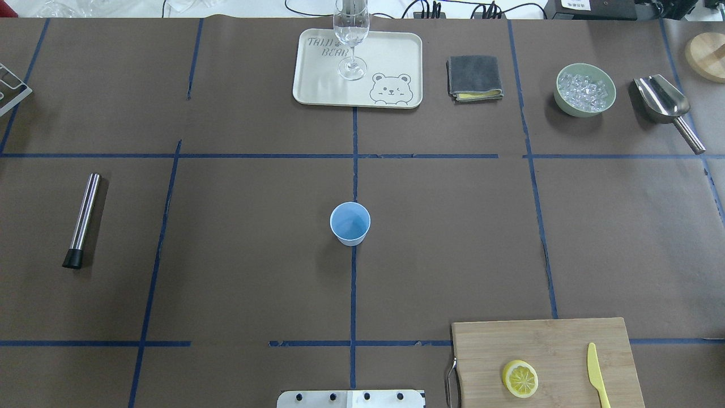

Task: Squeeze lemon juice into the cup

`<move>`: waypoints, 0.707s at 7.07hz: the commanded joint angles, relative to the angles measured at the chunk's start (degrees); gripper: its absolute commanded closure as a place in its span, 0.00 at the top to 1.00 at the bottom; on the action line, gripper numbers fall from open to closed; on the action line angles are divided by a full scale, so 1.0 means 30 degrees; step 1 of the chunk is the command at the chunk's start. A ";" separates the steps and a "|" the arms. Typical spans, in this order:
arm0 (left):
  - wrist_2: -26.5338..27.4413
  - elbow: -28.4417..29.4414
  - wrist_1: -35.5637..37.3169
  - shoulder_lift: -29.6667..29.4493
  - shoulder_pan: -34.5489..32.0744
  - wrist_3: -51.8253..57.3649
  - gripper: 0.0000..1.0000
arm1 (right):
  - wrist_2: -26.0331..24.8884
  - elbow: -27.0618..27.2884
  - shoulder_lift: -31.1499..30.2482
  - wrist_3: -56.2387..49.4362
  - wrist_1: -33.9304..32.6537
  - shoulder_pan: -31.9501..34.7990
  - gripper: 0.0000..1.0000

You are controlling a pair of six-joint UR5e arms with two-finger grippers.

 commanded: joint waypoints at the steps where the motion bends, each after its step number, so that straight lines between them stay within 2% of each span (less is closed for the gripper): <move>1: 0.0039 -0.0138 0.0135 0.0059 -0.0024 0.0241 1.00 | 0.0149 -0.0238 -0.0042 0.0065 0.0539 -0.0075 1.00; 4: 0.0039 -0.0285 0.0020 0.0117 -0.0024 0.0242 1.00 | 0.0092 0.0023 -0.0042 0.0038 0.0656 -0.0597 1.00; 5: 0.0010 -0.0229 -0.0039 0.0089 0.0005 0.0272 1.00 | 0.0092 0.0228 -0.0100 0.0066 0.1468 -0.0719 1.00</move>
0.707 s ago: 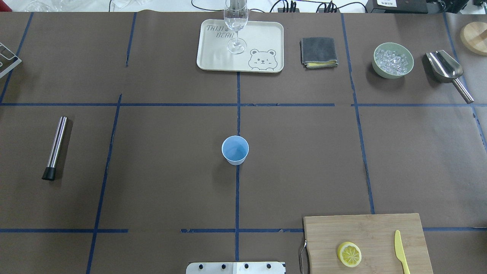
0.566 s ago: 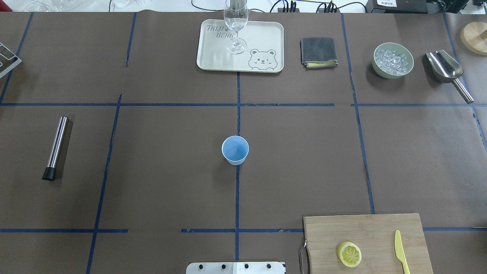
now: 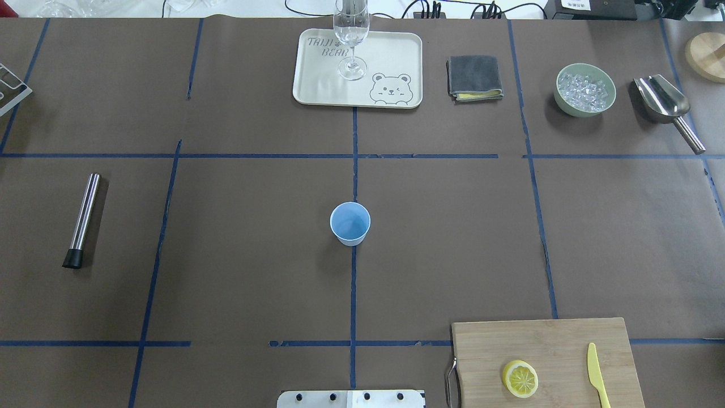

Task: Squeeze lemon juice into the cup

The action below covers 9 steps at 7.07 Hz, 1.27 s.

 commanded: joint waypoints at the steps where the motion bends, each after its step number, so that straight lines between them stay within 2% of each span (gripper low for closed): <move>1: -0.0203 -0.0203 -0.0082 -0.0030 0.0024 0.0005 1.00 | 0.0045 0.0192 -0.0300 0.0148 0.2111 -0.1387 1.00; 2: -0.0205 -0.0234 -0.0082 -0.0030 0.0024 -0.0082 1.00 | 0.0017 0.0221 -0.0448 0.0295 0.3751 -0.2675 1.00; 3: -0.0205 -0.0264 -0.0111 -0.0001 0.0024 0.0062 1.00 | 0.0017 0.0279 -0.0478 0.1921 0.5159 -0.3268 1.00; 6: -0.0263 -0.0293 -0.0227 0.0029 0.0024 0.0064 1.00 | -0.0100 0.2967 -0.3310 1.1279 1.2296 -0.7769 1.00; 7: -0.0234 -0.0206 -0.1708 0.0087 0.0053 0.0034 1.00 | -0.0303 0.3178 -0.3610 1.4937 1.5164 -0.9526 1.00; 8: -0.0234 -0.0118 -0.2825 0.0203 0.0054 0.0034 1.00 | -0.2278 0.3992 -0.3671 1.8483 1.6904 -1.2298 1.00; 9: -0.0234 -0.0118 -0.2894 0.0204 0.0112 0.0063 1.00 | -0.5546 0.5944 -0.3875 2.1622 1.6863 -1.6126 1.00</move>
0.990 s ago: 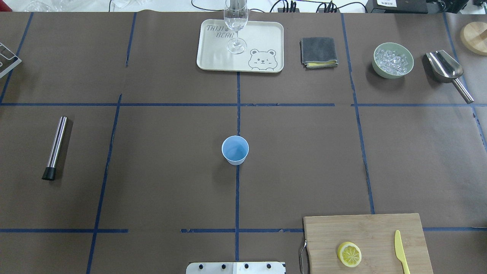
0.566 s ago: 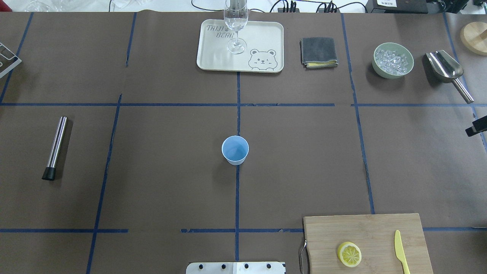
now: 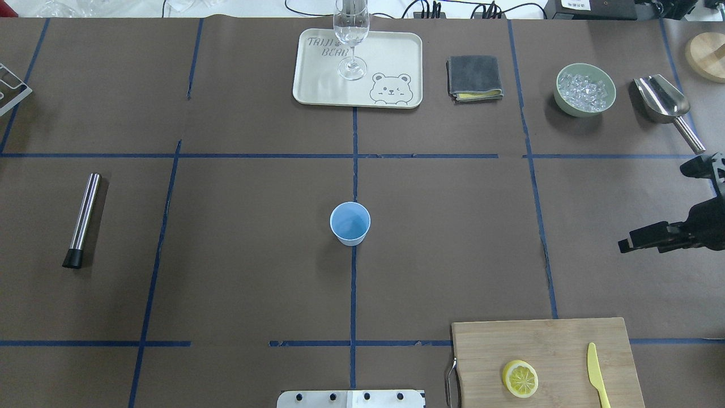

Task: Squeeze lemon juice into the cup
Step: 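Move the right gripper down to the lemon slice on the cutting board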

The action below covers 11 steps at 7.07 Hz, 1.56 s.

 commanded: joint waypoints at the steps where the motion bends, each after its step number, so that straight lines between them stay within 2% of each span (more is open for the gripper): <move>1: 0.0003 0.0010 -0.0628 0.0044 0.0044 0.0019 1.00 | -0.5051 0.3158 -0.0560 0.6550 0.0796 -0.6778 1.00; 2: -0.0026 0.0038 -0.0831 0.0044 0.0102 0.0019 1.00 | -0.6810 0.4360 -0.0418 0.7763 -0.0917 -0.8892 1.00; 3: -0.0027 0.0126 -0.1326 0.0044 0.0189 -0.0010 1.00 | -0.9728 0.6054 -0.0213 0.8848 -0.4212 -1.1146 1.00; 6: -0.0027 0.0126 -0.1390 0.0190 0.0190 0.0019 1.00 | -1.3199 0.6071 0.0842 1.0497 -0.6580 -1.4295 1.00; 8: -0.0027 0.0010 -0.1449 0.0570 0.0190 0.0048 1.00 | -1.3709 0.5636 0.1456 1.0878 -0.7404 -1.5324 0.99; 11: -0.0027 -0.0049 -0.1449 0.0601 0.0190 0.0048 1.00 | -1.3771 0.4875 0.2157 1.0881 -0.7613 -1.5564 0.97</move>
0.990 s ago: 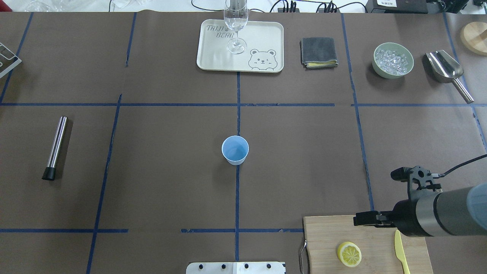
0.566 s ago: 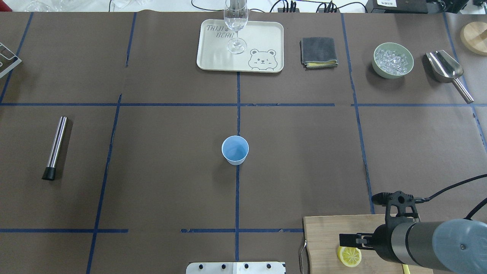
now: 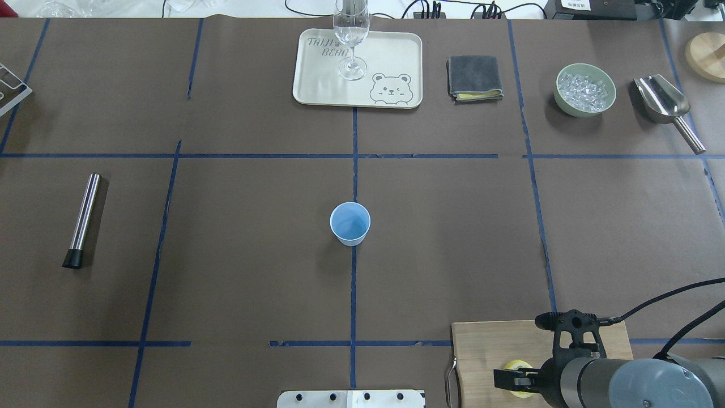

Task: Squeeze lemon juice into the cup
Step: 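Move the right gripper down to the lemon slice on the cutting board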

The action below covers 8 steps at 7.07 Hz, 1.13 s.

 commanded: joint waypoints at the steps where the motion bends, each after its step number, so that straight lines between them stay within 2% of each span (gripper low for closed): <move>1: 0.0000 -0.0047 -0.0001 0.0020 0.0000 -0.0007 1.00 | -0.0011 -0.0920 0.0891 -0.0005 -0.0269 -0.0120 0.96; 5: -0.0732 -0.0077 -0.0001 0.0138 -0.0029 -0.0008 1.00 | -0.0011 -0.0895 0.0954 -0.0005 -0.0999 0.0026 0.92; 8: -0.0732 -0.0106 0.0028 0.0167 -0.0059 -0.0008 1.00 | -0.0011 -0.0837 0.0983 -0.0005 -0.1120 0.0026 0.64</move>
